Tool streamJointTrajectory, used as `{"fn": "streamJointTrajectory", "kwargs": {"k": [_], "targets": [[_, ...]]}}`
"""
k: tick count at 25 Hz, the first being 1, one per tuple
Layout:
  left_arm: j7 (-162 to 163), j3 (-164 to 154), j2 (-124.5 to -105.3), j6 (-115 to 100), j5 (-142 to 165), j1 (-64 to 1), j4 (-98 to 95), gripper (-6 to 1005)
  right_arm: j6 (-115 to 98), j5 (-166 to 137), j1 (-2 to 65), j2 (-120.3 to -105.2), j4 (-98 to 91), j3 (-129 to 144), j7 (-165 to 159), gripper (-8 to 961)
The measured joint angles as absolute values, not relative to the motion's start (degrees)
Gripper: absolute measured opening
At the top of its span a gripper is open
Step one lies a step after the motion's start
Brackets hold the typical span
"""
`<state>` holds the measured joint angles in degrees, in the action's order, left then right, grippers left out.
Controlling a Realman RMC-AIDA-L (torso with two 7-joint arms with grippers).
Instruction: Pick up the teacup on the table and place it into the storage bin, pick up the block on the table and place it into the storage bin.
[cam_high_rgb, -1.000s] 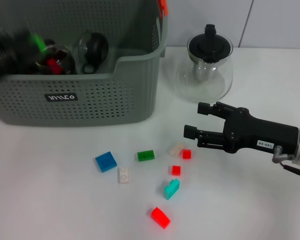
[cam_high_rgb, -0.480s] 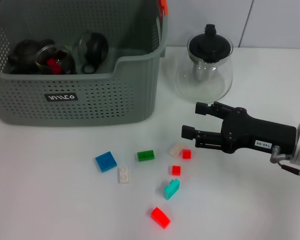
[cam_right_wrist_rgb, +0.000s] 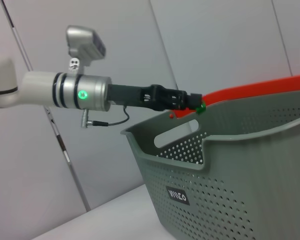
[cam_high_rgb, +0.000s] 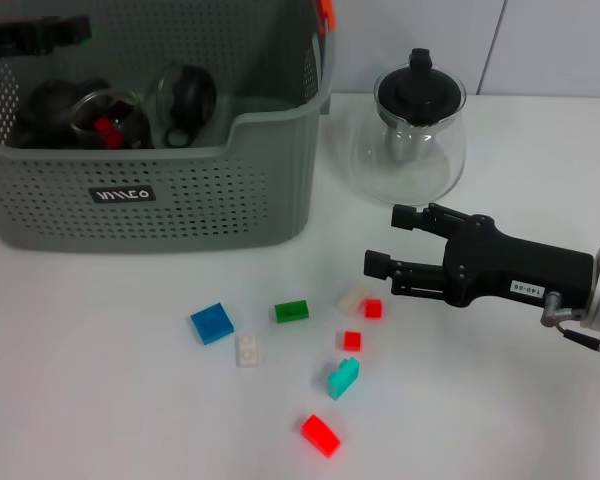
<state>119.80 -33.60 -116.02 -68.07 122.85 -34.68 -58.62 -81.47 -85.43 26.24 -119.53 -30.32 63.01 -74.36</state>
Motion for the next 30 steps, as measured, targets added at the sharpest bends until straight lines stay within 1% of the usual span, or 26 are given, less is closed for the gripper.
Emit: {"fn": "streamJointTrajectory", "kwargs": {"k": [4,10,15,18,20,22,26,28,29,30], "targets": [[123.7,-34.1,-115.4,-67.8,126.9,-36.1,-58.4,395,-81.5,-85.4,26.2,-119.53,-30.3,63.0,-74.4,942],[124.9,-34.2,-115.53,-67.2,126.8,-36.6,-58.4,410,-81.5,-85.4,26.3,-119.53,-30.2,63.0,-74.4,944],[125.8,-33.8,-116.05,-67.1,126.7,-36.6,-58.6,551,-81.5,-85.4,26.3,-119.53,-30.2,63.0,-74.4,943],[127.0,-33.8,-116.47,-67.4,126.0,-35.8,-59.9,551,-81.5,-85.3,26.4,-119.53,-30.2,63.0,-74.4,943],[127.2,-33.9,-117.28,-67.9,125.6,-34.8,-62.3,551,-81.5,-85.3,26.4,-119.53,-30.2,63.0,-74.4,943],[126.9,-34.1,-118.98,-68.9,125.4,-33.2,-67.0,551,-81.5,-85.3,26.4,-119.52,-30.2,63.0,-74.4,943],[125.3,-34.9,-123.05,-74.4,124.1,-29.4,-78.8,552,-81.5,-85.3,26.5,-119.53,-30.2,63.0,-74.4,942],[124.6,-34.3,-123.57,-80.2,119.5,-28.0,-81.9,552,-81.4,-85.3,26.5,-119.53,-30.2,63.0,-74.3,942],[123.9,-33.7,-123.42,-83.7,116.1,-27.3,-82.0,552,-81.4,-85.2,26.5,-119.53,-30.2,63.0,-74.4,942],[122.1,-33.0,-122.89,-87.4,111.4,-26.8,-81.0,552,-81.4,-85.2,26.5,-119.53,-30.2,63.0,-74.4,942]]}}
